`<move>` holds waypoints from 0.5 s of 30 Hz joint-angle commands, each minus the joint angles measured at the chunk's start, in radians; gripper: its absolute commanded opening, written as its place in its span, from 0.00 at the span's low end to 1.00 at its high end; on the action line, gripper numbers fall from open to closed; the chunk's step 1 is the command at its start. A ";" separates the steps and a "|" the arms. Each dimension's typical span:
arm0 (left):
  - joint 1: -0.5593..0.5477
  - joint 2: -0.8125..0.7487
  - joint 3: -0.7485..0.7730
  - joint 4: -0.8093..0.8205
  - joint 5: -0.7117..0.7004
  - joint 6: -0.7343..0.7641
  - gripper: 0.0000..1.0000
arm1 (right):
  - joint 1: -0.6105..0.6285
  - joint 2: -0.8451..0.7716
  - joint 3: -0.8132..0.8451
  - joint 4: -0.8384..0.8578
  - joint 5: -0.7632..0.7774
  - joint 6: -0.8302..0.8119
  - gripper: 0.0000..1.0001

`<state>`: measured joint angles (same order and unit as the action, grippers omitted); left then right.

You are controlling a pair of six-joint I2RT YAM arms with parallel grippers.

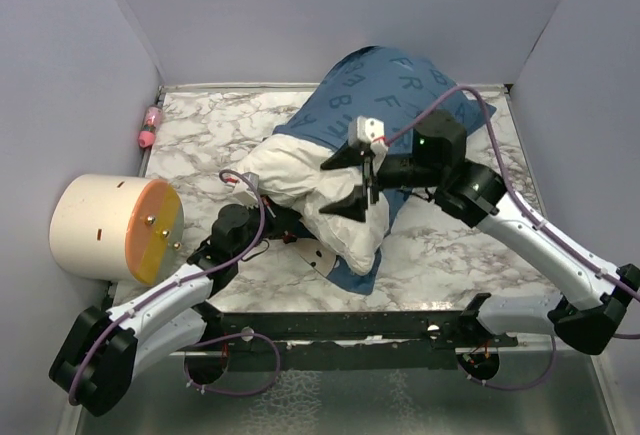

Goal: Put the pillow into the pillowcase
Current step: Stuff the pillow into the pillowcase.

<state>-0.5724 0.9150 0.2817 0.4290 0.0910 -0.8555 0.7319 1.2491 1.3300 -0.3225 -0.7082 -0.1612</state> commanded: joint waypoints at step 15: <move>0.009 -0.190 -0.004 -0.054 0.105 -0.005 0.00 | 0.125 0.425 0.042 -0.322 0.896 0.056 0.02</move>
<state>-0.5686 0.8188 0.2768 0.3206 0.1349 -0.8490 0.9627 1.5955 1.2930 -0.6827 -0.1963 -0.1520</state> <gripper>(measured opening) 0.010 0.109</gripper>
